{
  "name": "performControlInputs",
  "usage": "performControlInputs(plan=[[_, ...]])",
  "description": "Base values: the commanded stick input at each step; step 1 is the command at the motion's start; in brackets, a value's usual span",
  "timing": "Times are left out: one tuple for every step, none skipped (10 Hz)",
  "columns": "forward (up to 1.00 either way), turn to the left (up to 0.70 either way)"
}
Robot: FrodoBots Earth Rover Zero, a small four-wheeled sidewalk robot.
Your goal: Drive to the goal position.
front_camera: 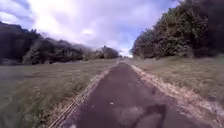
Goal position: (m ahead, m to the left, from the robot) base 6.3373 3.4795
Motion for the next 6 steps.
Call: performControlInputs(plan=[[0.85,-0.34],[0.85,-0.34],[0.85,-0.34],[0.85,-0.34],[0.85,-0.34],[0.85,-0.18]])
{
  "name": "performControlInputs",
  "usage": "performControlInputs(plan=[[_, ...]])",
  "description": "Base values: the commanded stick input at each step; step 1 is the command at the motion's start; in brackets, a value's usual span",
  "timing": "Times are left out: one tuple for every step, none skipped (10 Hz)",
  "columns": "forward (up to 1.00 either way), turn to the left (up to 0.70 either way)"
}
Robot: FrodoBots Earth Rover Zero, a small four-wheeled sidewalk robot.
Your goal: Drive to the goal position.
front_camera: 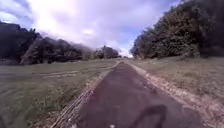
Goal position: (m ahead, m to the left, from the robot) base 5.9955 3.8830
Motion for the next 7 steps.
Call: performControlInputs(plan=[[0.85,0.00],[0.85,0.00],[0.85,0.00],[0.85,0.00],[0.85,0.00],[0.85,0.00],[0.85,0.00]])
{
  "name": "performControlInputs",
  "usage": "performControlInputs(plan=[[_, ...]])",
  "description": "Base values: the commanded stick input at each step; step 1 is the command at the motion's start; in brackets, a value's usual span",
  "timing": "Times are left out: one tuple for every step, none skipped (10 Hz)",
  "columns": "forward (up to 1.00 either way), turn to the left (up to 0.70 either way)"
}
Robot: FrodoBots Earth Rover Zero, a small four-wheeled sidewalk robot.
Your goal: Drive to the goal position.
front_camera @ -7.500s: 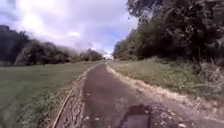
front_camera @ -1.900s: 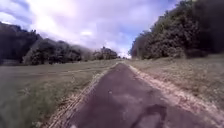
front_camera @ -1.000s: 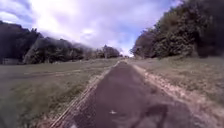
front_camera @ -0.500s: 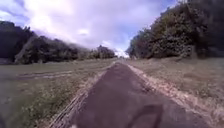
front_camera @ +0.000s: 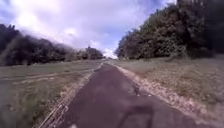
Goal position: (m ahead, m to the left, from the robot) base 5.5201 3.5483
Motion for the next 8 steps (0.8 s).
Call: performControlInputs(plan=[[0.85,0.00],[0.85,0.00],[0.85,0.01],[0.85,0.07],[0.85,0.34],[0.85,0.34],[0.85,0.34],[0.85,0.28]])
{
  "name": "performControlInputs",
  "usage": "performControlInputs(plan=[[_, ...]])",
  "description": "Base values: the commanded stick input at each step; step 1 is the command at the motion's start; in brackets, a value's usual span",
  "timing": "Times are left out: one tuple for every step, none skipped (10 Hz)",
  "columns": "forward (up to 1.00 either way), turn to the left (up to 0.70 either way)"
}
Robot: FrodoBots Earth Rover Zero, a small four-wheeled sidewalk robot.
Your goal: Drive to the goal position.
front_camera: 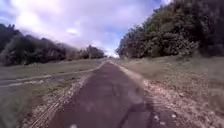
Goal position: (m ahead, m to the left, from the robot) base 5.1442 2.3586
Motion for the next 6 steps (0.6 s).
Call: performControlInputs(plan=[[0.85,0.11],[0.85,0.04],[0.85,0.00],[0.85,0.00],[0.85,0.00],[0.85,0.00]])
